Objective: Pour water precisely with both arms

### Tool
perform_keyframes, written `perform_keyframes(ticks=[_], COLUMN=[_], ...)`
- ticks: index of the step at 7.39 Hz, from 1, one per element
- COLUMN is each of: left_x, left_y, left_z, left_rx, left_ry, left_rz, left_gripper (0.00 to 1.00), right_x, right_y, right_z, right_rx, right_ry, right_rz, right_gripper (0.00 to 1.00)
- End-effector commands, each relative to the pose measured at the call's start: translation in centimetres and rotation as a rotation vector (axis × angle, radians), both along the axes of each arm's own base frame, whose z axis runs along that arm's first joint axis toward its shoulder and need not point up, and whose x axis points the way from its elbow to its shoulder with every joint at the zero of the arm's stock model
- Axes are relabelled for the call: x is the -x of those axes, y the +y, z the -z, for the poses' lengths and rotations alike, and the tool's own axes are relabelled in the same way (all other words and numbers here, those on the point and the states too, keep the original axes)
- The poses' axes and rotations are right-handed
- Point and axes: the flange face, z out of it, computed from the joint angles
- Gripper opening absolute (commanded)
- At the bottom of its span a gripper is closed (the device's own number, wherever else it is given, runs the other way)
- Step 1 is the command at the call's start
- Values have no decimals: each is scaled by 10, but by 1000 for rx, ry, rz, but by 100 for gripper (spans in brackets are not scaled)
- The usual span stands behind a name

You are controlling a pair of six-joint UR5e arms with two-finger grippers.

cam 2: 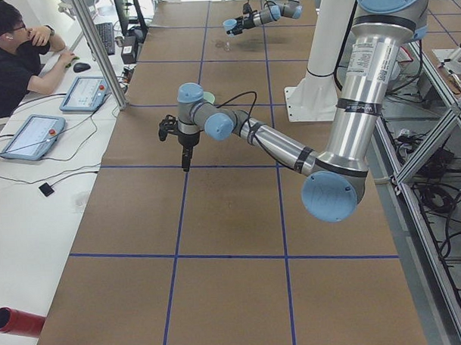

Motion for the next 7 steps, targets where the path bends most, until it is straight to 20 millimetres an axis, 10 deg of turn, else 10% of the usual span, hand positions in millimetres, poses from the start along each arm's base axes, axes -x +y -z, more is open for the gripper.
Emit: perform_keyframes(ticks=[1, 3, 7], left_x=[-2, 0, 0], left_y=[1, 0, 0], left_z=[1, 0, 1], left_rx=[-2, 0, 1], left_ry=[1, 0, 0], left_rz=[-3, 0, 1], left_gripper=[100, 100, 100], right_x=[5, 6, 3], right_y=[6, 8, 9], right_z=[-17, -22, -35], right_rx=[-31, -29, -28], right_ry=[12, 24, 50], right_rz=[-19, -13, -12], right_gripper=[0, 0, 46])
